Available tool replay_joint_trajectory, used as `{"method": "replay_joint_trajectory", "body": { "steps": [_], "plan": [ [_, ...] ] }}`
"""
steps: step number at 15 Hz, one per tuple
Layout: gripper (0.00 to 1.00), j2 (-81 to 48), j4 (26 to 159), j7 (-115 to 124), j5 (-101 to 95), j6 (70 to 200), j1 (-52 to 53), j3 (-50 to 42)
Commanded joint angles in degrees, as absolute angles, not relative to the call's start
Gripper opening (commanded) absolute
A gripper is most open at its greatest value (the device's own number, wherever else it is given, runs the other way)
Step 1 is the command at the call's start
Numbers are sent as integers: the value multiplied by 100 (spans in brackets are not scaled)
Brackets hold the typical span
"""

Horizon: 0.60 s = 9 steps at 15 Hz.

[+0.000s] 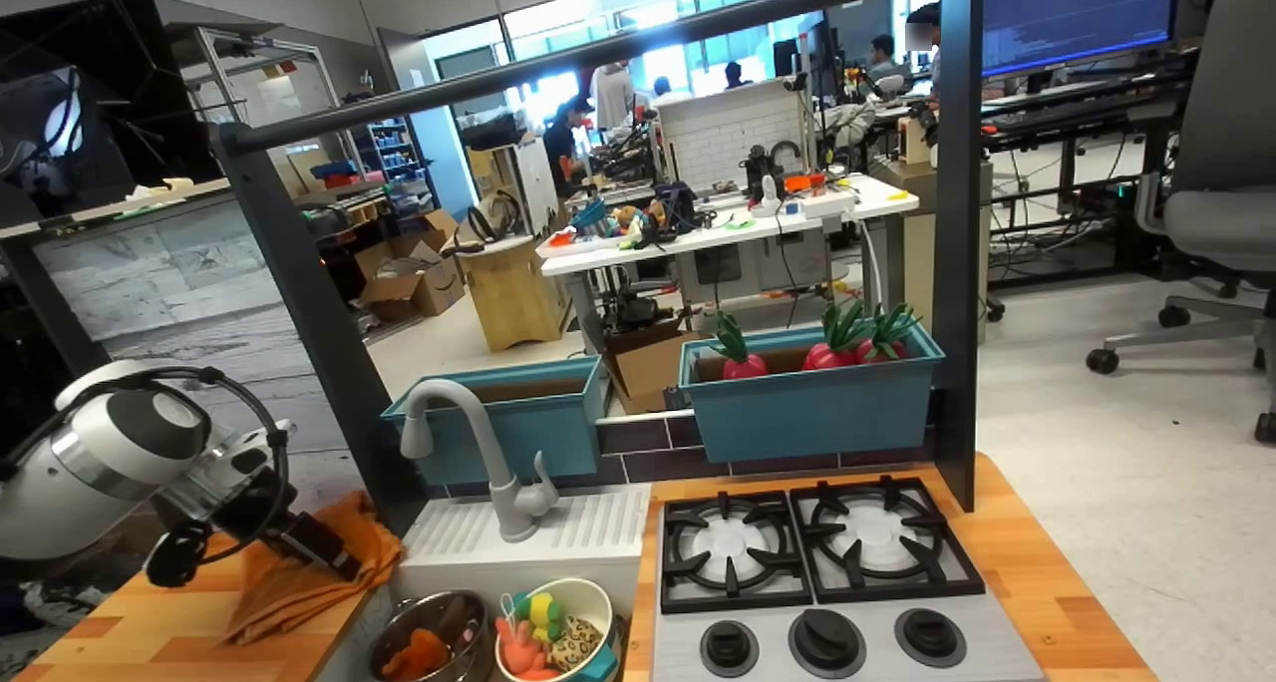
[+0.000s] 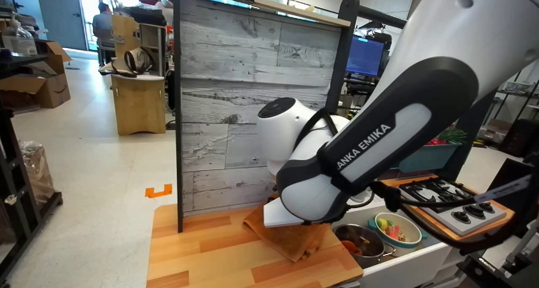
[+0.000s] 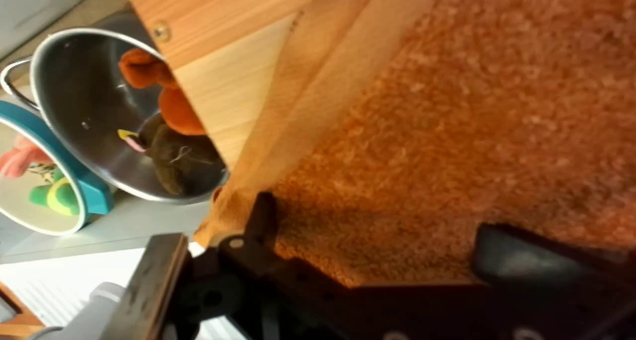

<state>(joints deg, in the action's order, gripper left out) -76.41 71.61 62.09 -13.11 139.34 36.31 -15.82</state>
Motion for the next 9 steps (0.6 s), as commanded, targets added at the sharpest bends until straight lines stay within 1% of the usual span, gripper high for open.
{"method": "replay_joint_trajectory", "body": {
  "steps": [1,4,6,8,9],
  "plan": [
    [100,-8108,6517,6078,-1530,14080,3931,-1141],
    [100,-8211,6108,5903,-1479,14048,4265,-787],
    [100,-8293,5878,5789,-1348,13891,4265,-651],
    [100,-8364,5782,5970,-1204,13584,4133,-771],
    [100,-8309,5940,6204,-1184,13540,4005,-934]
  ]
}}
